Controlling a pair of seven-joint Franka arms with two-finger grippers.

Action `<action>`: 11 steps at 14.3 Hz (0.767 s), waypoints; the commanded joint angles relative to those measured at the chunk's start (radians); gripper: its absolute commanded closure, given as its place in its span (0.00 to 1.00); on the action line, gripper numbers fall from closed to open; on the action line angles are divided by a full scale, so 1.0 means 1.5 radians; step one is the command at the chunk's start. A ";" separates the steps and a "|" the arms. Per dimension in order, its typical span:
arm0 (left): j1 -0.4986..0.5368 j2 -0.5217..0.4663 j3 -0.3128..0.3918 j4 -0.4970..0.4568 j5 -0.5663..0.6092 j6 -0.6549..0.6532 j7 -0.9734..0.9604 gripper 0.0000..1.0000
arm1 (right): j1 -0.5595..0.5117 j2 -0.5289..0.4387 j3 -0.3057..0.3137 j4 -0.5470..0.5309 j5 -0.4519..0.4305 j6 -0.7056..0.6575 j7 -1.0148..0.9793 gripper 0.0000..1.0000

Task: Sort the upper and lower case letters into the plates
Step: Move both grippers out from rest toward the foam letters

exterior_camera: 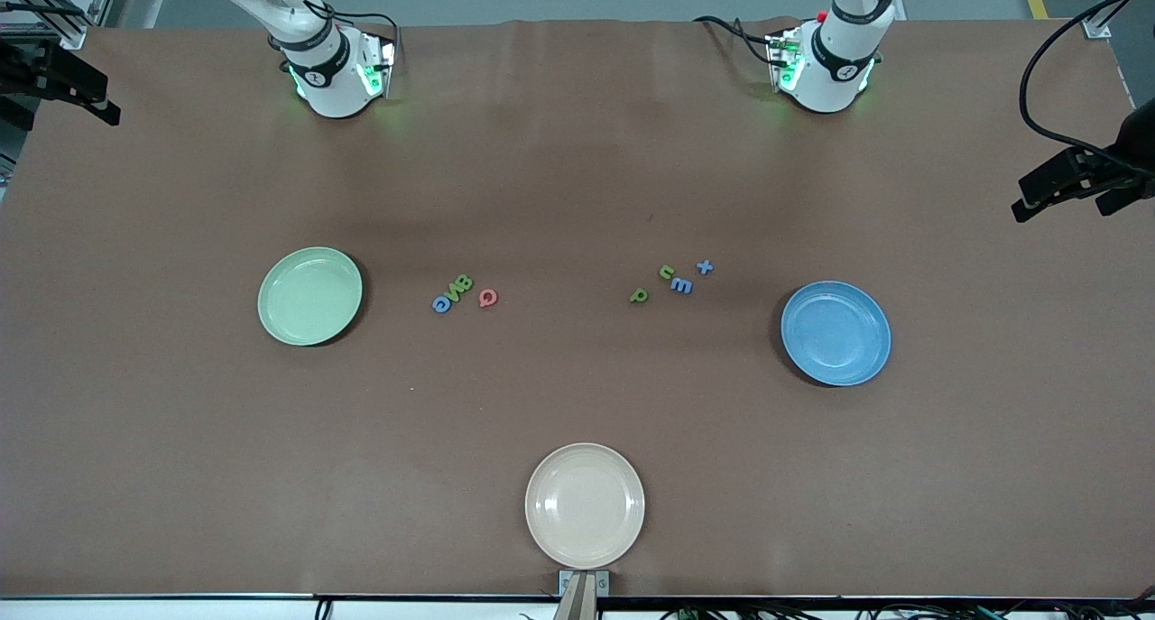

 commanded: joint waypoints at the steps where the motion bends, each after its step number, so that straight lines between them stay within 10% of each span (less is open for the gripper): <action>1: -0.002 0.003 0.004 0.014 -0.006 -0.005 -0.005 0.00 | -0.022 -0.010 0.004 -0.008 0.020 0.000 -0.006 0.00; 11: -0.030 0.009 -0.019 -0.035 -0.029 -0.034 -0.056 0.00 | -0.022 0.004 0.003 -0.001 0.012 -0.002 -0.005 0.00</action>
